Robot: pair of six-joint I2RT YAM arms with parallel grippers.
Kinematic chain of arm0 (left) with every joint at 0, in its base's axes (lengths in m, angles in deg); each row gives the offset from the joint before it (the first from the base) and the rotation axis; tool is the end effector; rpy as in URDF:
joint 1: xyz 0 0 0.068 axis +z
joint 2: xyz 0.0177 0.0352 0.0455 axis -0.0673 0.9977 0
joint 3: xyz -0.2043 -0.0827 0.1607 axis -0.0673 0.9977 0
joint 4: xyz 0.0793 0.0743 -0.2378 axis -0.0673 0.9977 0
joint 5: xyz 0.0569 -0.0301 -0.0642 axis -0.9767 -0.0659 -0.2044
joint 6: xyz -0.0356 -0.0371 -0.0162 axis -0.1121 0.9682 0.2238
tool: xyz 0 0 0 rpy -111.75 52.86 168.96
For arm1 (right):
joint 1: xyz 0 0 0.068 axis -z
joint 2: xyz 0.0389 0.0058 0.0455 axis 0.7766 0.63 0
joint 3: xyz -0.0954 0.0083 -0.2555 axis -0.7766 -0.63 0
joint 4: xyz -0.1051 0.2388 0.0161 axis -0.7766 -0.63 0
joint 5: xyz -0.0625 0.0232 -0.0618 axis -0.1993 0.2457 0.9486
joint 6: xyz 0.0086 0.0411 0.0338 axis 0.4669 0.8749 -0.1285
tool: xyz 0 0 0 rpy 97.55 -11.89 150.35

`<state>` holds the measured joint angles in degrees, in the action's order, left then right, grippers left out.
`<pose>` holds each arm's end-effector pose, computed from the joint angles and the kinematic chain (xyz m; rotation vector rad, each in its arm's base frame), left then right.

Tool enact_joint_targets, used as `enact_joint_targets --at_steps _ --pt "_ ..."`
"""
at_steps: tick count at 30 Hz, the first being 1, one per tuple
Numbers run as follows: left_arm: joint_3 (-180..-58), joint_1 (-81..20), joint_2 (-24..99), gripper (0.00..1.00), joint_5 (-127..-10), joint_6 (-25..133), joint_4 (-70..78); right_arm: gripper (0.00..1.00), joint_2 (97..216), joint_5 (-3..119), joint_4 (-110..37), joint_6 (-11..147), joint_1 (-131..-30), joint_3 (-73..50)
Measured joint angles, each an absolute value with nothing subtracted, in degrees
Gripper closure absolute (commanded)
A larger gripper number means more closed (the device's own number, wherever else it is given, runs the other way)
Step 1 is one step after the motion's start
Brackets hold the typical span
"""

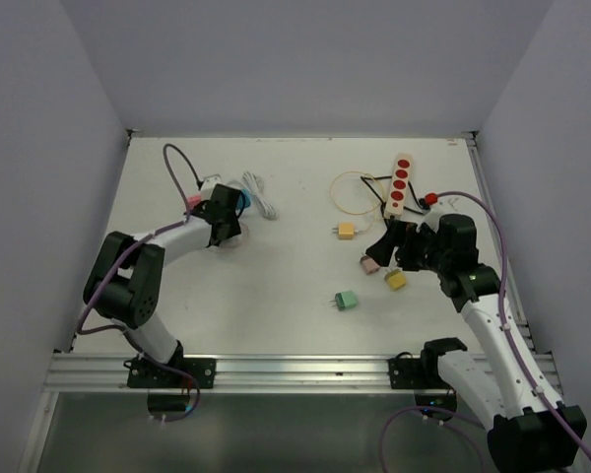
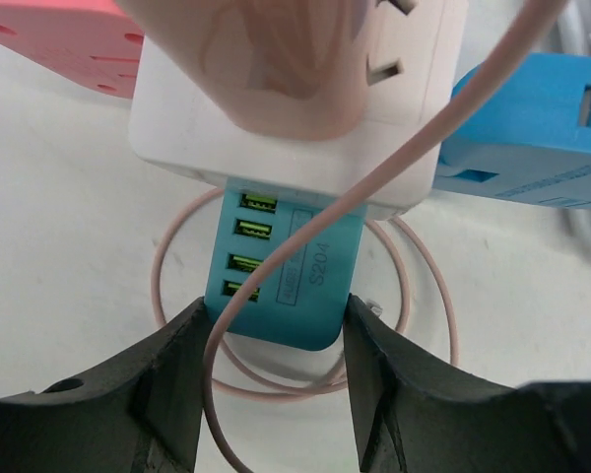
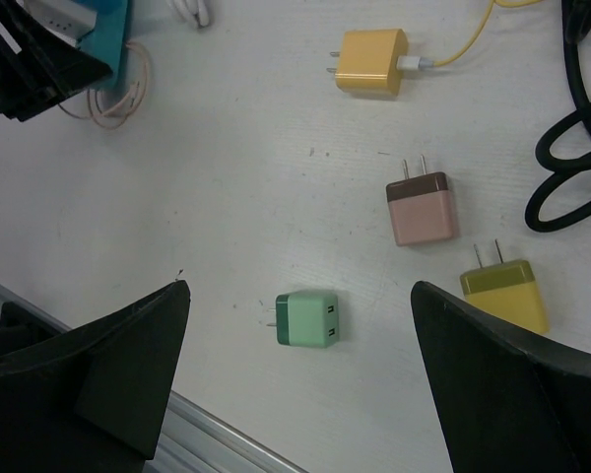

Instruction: Pull the plug off the socket

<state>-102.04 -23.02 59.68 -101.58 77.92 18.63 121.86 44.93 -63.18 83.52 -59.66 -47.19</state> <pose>0.3234 -0.0965 0.1698 -0.5011 2.3528 0.1185 0.1734 0.0395 0.2773 0.0459 2.2013 0.7075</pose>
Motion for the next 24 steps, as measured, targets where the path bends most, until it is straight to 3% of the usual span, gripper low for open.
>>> enact_joint_targets --at_steps 3,4,7,11,17,24 --pt "-97.98 -28.33 56.05 0.44 -101.45 80.13 20.27 0.01 121.72 44.34 -63.16 83.52 -59.71 -47.45" --pt "-96.88 -30.03 55.03 0.35 -101.54 80.79 20.93 0.01 121.75 44.10 -63.13 83.52 -59.71 -47.54" --pt "-94.59 -34.71 52.19 0.18 -99.92 82.40 23.79 0.01 121.90 43.55 -63.05 83.52 -59.71 -47.71" --pt "-93.25 -38.56 48.19 0.01 -97.58 83.78 28.20 0.01 122.66 41.98 -62.67 83.52 -59.75 -47.71" --pt "-95.00 -38.51 40.47 0.00 -96.14 83.95 32.69 0.02 126.36 40.34 -60.90 83.58 -61.37 -47.69" --pt "-102.52 -38.32 35.82 0.00 -95.55 80.89 37.38 0.02 135.87 42.48 -60.27 83.50 -72.16 -42.32"
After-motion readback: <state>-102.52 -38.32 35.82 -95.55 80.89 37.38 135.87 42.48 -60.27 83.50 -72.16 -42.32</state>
